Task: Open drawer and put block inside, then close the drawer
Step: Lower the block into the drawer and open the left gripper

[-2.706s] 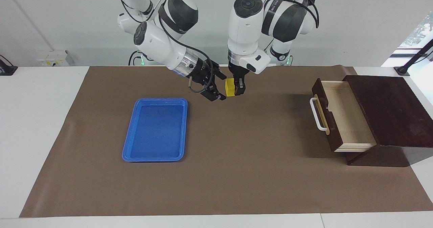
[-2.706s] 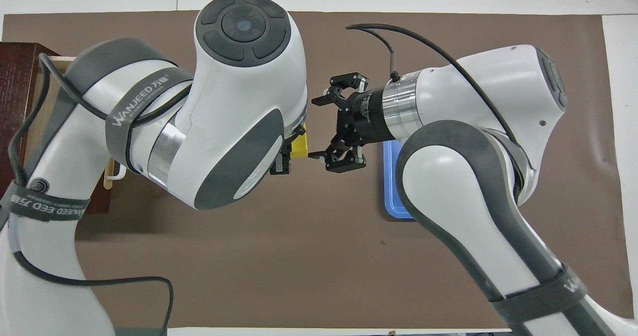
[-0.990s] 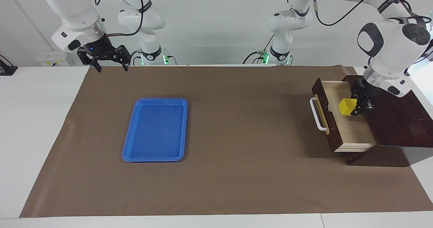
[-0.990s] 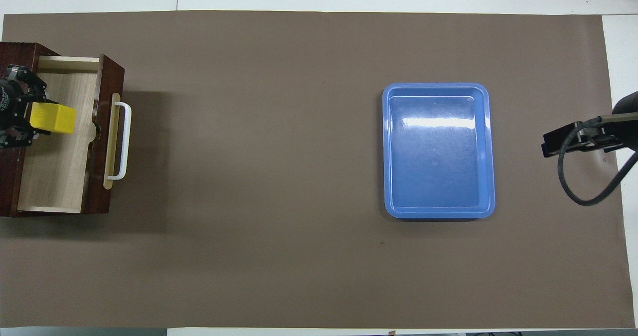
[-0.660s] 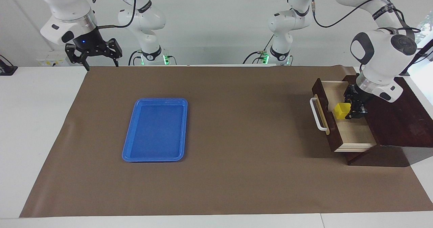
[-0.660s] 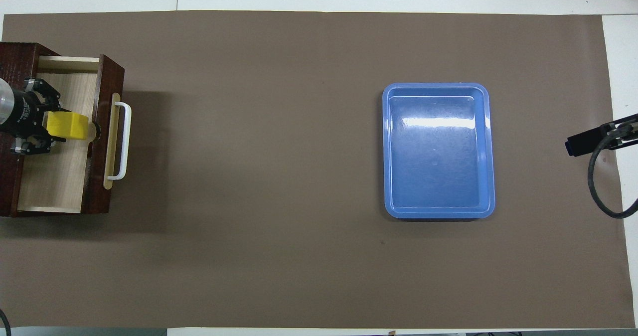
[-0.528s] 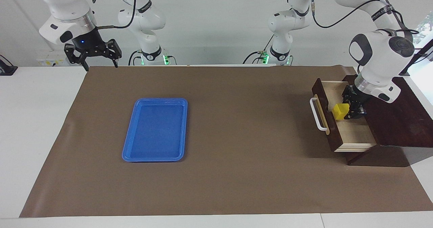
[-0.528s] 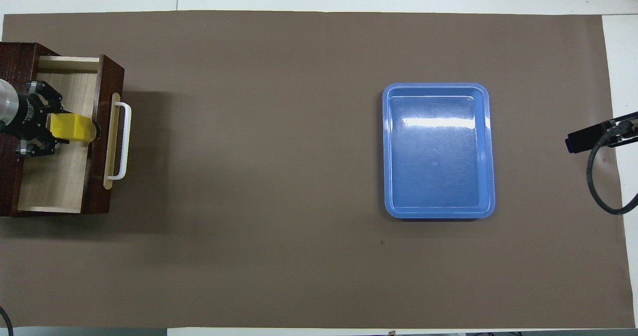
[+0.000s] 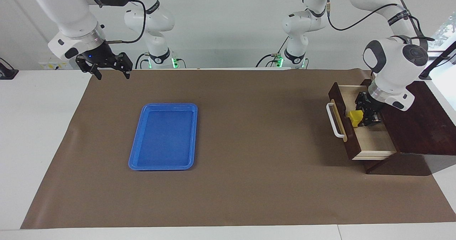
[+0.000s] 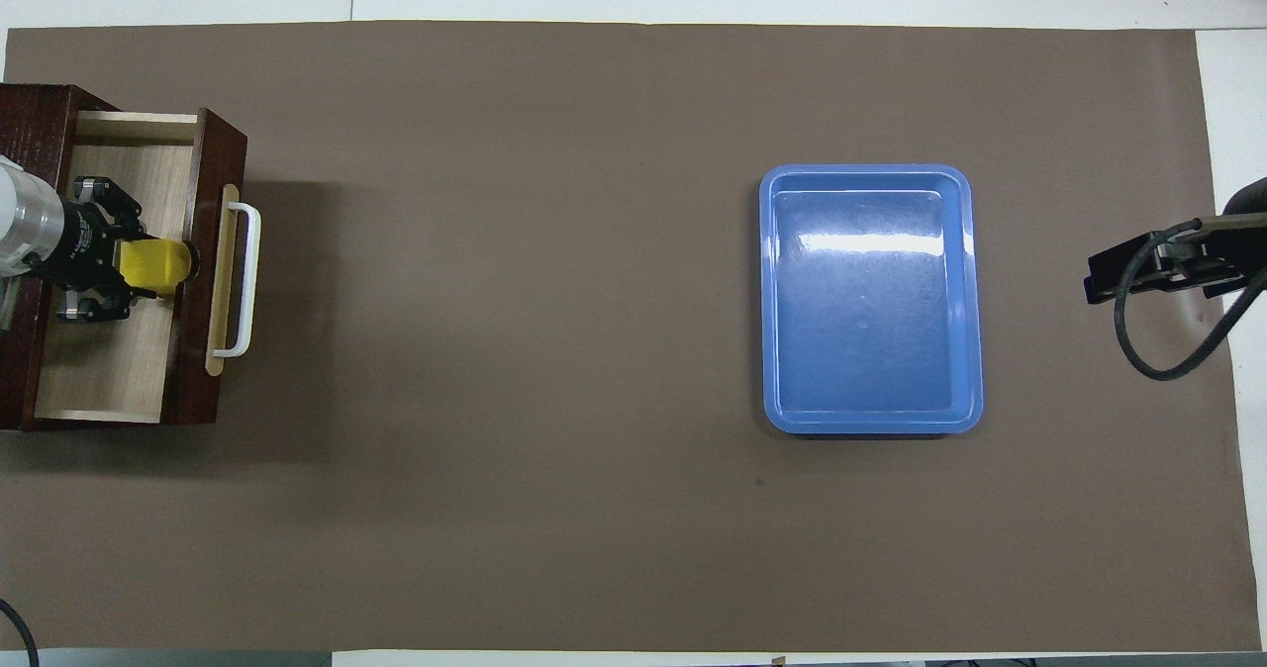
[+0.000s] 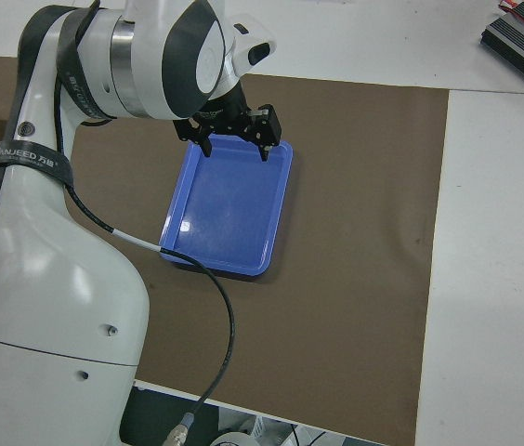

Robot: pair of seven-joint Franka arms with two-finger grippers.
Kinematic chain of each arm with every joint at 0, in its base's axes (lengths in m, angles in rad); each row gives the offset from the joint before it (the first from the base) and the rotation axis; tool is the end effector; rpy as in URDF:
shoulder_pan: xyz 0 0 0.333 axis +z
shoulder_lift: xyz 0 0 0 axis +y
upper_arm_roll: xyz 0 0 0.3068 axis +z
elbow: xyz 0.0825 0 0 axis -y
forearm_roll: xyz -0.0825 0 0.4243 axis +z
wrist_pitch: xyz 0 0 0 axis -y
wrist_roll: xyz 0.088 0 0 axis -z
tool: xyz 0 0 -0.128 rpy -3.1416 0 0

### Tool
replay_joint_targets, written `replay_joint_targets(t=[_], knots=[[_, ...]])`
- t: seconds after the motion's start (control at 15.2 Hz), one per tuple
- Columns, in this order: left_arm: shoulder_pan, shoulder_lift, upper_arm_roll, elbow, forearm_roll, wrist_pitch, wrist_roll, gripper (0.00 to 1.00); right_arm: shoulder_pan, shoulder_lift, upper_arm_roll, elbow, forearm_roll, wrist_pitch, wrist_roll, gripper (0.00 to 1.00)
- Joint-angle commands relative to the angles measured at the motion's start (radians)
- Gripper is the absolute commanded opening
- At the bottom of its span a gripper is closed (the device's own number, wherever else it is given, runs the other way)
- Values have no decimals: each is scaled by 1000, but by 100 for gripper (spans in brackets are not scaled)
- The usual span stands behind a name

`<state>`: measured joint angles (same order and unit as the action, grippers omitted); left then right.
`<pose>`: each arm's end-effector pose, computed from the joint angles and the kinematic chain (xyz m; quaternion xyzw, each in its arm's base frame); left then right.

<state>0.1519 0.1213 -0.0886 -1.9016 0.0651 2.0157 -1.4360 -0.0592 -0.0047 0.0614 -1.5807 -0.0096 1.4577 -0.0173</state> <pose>0.6222 0.0455 0.3882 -0.7410 -0.6710 -0.0126 0.0206 0.5781 0.0000 0.5830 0.9982 0.0095 -0.0592 0.0045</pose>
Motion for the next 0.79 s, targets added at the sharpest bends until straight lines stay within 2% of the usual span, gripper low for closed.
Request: replay_joint_targets(t=[0.0, 0.2, 0.26, 0.33, 0.4, 0.59, 0.73], knots=[[12, -34, -8, -51, 4, 35, -15, 0, -19, -14, 9, -21, 23, 15, 13, 100], [12, -40, -8, -76, 4, 66, -24, 0, -19, -14, 9, -16, 11, 12, 11, 100], [12, -40, -8, -74, 4, 66, -24, 23, -19, -15, 9, -18, 8, 12, 11, 100], [12, -40, -6, -73, 4, 66, -21, 75, -19, -14, 9, -16, 8, 12, 11, 100], [11, -38, -8, -67, 4, 61, -18, 100, -19, -14, 9, -16, 8, 13, 11, 100], [9, -35, -8, -12, 4, 11, -12, 100, -19, -11, 9, -13, 11, 12, 11, 100], [-5, -32, -10, 79, 4, -93, -11, 100, -21, -11, 9, -13, 11, 9, 11, 100]])
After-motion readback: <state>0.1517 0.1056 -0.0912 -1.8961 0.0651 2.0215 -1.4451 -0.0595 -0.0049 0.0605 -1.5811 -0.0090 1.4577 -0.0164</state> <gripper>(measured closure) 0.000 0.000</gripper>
